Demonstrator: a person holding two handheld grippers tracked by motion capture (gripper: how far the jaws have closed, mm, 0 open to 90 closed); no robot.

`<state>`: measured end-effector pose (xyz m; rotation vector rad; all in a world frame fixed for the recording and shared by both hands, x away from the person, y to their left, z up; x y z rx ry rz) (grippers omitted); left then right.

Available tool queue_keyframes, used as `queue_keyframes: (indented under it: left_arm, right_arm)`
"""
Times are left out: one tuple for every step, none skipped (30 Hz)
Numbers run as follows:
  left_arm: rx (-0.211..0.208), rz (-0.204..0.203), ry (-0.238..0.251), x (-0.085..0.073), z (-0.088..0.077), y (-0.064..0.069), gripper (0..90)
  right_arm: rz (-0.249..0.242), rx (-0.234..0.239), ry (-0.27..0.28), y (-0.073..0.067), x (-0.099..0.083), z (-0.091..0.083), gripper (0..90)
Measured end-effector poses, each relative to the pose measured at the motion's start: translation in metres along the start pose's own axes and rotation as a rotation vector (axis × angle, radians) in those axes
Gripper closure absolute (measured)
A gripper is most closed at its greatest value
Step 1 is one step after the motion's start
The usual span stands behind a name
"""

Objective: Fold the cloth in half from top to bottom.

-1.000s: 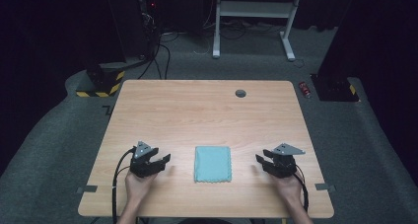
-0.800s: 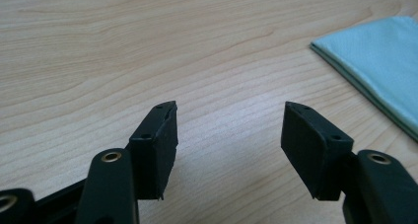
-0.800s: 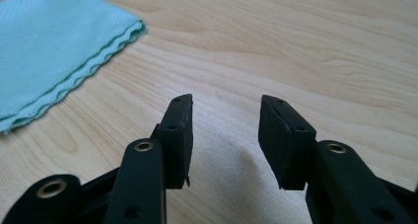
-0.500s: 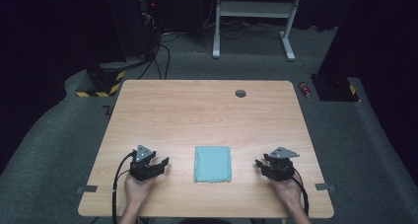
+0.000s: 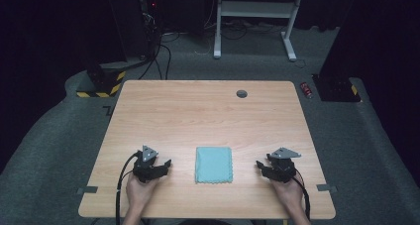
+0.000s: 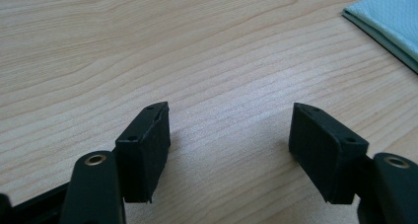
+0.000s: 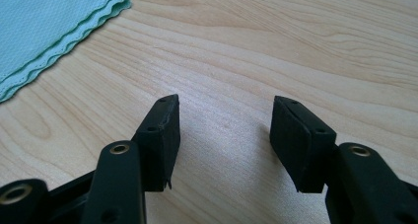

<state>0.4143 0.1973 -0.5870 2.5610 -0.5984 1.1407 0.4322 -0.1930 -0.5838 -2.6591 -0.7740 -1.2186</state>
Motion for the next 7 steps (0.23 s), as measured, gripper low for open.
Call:
queue_keyframes:
  left_arm:
    - [0.000,0.000,-0.001,0.0000,0.0001,0.0000,32.1]
    - [0.000,-0.001,-0.001,0.0001,0.0002,0.0000,31.9]
    - [0.000,-0.002,-0.001,0.0001,0.0002,0.0000,31.8]
    - [0.000,-0.002,-0.001,0.0001,0.0002,0.0000,31.8]
    - [0.000,-0.001,-0.001,0.0002,0.0002,-0.0002,31.8]
    - [0.000,-0.001,-0.001,0.0002,0.0002,-0.0002,31.7]
    - [0.000,-0.001,-0.001,0.0002,0.0003,-0.0002,31.7]
  right_arm:
    - [0.001,0.000,0.000,0.0001,0.0000,0.0000,45.0]
    - [-0.001,-0.001,0.001,0.0002,0.0001,0.0001,44.8]
    - [0.002,-0.001,0.000,0.0002,0.0001,0.0001,44.8]
    - [0.002,-0.002,0.000,0.0001,0.0000,0.0001,44.7]
    - [0.004,-0.002,-0.001,0.0000,0.0000,0.0000,44.7]
    - [0.004,-0.002,-0.001,0.0001,0.0000,0.0001,44.6]
    - [0.006,-0.002,-0.002,0.0000,0.0000,0.0000,44.6]
Point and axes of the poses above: each handheld gripper's, and its own axes: z roughly forward along the jaws, x roughly out of its top, y roughly to its right, the point moved 9 cm from there along z, roughly forward along the jaws, and after that the axes turned 7 degrees about -x, right-handed, at the moved point
